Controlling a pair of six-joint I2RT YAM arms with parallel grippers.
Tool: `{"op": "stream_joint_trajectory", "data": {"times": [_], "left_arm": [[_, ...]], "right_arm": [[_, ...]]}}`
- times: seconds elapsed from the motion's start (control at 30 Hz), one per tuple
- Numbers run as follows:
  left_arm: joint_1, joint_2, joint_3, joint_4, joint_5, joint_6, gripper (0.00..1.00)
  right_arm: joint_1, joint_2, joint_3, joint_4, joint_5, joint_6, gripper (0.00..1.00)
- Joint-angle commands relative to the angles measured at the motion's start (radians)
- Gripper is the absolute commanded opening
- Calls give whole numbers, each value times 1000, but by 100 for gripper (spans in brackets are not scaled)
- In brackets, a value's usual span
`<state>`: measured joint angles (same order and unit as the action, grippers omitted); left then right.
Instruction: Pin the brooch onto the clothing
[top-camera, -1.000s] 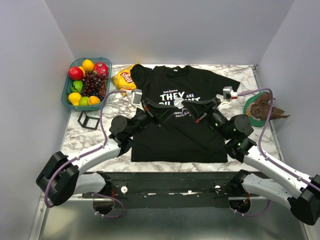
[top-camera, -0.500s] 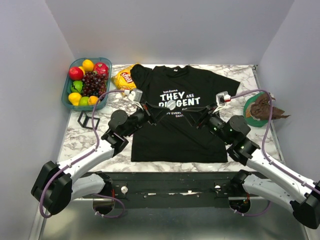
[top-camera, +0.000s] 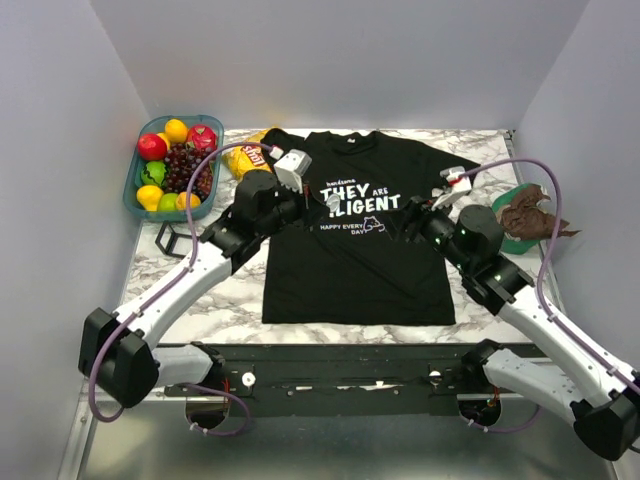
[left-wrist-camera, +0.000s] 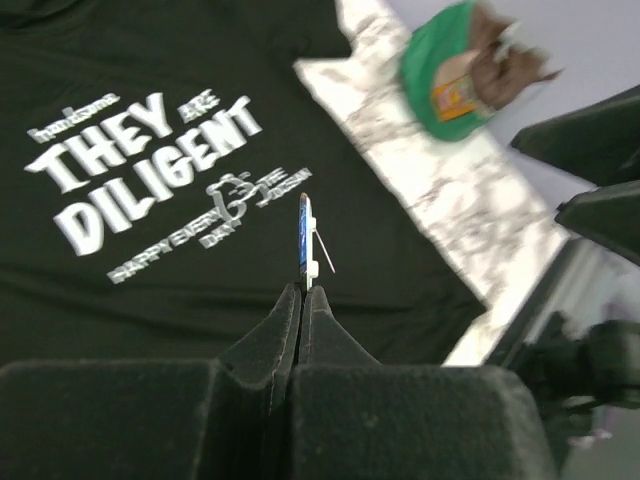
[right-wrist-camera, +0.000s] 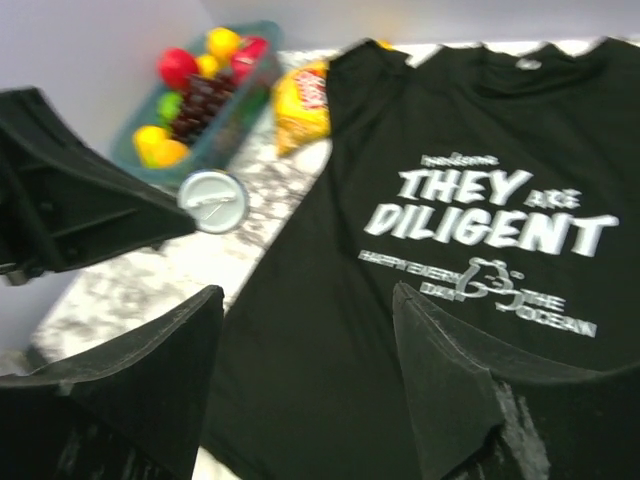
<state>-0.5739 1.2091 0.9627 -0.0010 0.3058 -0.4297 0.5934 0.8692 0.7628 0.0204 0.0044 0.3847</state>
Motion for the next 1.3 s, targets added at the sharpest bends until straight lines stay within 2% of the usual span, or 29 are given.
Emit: {"op": "stream_joint_trajectory", "data": {"times": [0.0, 0.07, 0.2, 0.33, 0.4, 0.7, 1.03, 1.27], "left_arm": [[5, 95, 138, -336, -131, 236, 0], [5, 113, 163, -373, -224, 278, 0], [3, 141, 206, -378, -322, 330, 0], [8, 156, 232, -363, -341, 353, 0], [19, 168, 234, -346, -335, 347, 0], [54, 227, 147, -231, -140, 229, 0], [55, 214, 122, -244, -116, 233, 0], [55, 182, 117, -252, -131, 246, 0]], "right_arm": [[-15, 109, 96, -207, 54, -81, 77], [-15, 149, 105, -241, 103, -75, 77], [-15, 261, 110, -270, 140, -63, 76], [-4, 365, 104, -267, 123, -50, 74], [14, 416, 95, -251, 137, -49, 74], [100, 596, 79, -235, 224, -9, 74], [227, 758, 84, -270, 358, 71, 78], [272, 818, 64, -329, 339, 112, 79]]}}
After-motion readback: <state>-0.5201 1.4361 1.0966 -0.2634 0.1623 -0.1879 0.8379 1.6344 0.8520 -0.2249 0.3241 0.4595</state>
